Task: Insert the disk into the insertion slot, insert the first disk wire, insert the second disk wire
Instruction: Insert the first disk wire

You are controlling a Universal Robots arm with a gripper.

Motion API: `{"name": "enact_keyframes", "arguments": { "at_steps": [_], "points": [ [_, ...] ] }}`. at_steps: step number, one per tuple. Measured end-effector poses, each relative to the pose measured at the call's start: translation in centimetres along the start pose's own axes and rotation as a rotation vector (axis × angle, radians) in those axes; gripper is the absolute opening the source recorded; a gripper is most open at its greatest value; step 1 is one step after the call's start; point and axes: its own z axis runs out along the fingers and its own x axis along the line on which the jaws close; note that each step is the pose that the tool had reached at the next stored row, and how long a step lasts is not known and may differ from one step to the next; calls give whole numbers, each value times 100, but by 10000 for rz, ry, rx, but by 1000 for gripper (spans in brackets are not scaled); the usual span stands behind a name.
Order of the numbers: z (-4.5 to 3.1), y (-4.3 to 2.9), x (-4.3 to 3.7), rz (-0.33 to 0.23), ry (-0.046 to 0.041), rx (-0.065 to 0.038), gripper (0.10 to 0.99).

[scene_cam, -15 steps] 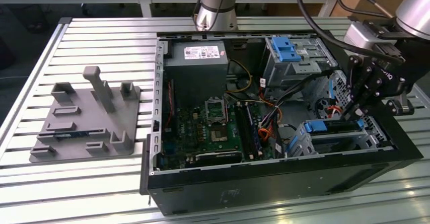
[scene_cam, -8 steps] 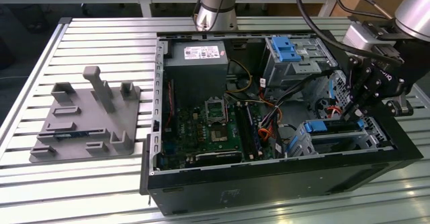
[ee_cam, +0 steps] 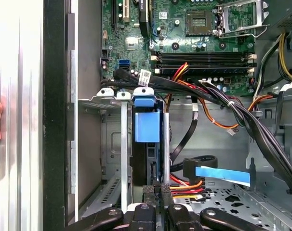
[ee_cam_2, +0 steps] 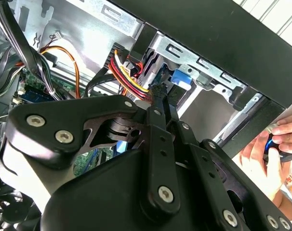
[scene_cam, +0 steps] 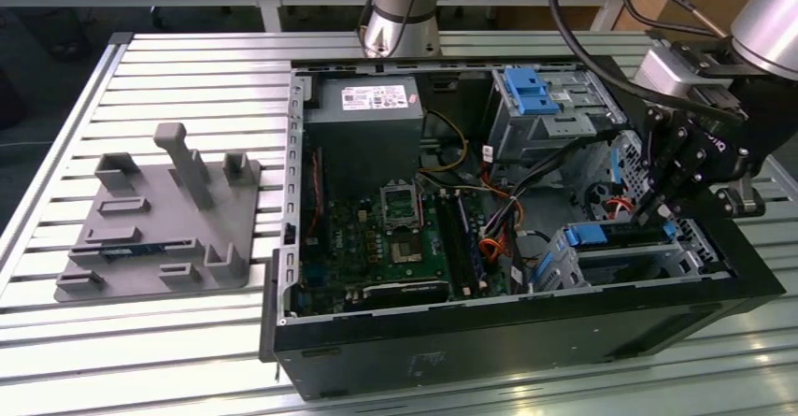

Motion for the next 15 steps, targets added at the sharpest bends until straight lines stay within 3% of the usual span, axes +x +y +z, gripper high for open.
{"name": "enact_keyframes", "arguments": {
  "at_steps": [15],
  "points": [
    [37,-1,4,0,2,0,165]
  ]
}}
